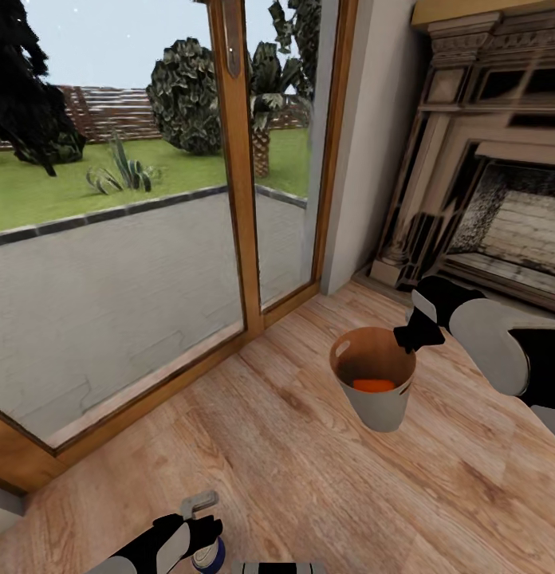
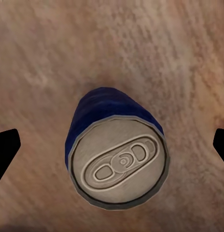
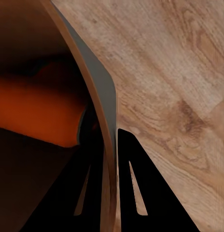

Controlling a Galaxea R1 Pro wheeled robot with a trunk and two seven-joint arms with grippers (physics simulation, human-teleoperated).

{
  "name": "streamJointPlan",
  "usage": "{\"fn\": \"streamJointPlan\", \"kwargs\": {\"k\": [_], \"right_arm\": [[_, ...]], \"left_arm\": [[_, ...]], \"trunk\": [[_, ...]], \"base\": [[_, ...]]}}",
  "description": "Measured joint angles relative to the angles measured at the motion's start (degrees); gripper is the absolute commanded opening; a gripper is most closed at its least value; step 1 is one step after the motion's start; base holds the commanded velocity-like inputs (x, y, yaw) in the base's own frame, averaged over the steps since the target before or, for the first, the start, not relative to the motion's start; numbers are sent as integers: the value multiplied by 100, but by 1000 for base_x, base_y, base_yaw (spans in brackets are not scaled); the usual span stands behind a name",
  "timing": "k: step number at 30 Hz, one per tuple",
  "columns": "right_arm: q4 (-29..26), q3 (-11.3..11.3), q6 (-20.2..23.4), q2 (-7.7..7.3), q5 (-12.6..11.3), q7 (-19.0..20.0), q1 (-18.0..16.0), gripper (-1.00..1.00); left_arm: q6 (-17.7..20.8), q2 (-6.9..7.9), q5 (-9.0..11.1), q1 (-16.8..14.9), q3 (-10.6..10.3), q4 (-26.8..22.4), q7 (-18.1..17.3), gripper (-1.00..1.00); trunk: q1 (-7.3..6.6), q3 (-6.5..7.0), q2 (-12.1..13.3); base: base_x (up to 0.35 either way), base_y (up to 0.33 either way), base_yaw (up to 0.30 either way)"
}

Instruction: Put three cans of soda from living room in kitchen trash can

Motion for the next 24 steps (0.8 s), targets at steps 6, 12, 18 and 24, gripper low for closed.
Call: {"fn": "streamJointPlan", "kwargs": {"k": [6,12,18,24], "right_arm": [[0,-3,0,3,-12,2,-111,-100],[-1,34,-1,20,27,-5,-345,-100],[3,-12,1,32,-25,5,-435,-100],[2,32,0,36,18,-4,-458,-100]], "left_arm": [[-7,0,1,1,0,0,0,100],[-12,1,1,4,0,0,0,100],[-17,1,-1,1,0,0,-44,100],[-115,1,-4,3,-22,0,-105,100]], "trunk": [[0,0,0],[6,-44,-2],[18,-155,-9],[18,-155,-9]], "base": [[0,0,0],[0,0,0],[0,0,0],[0,0,0]]}}
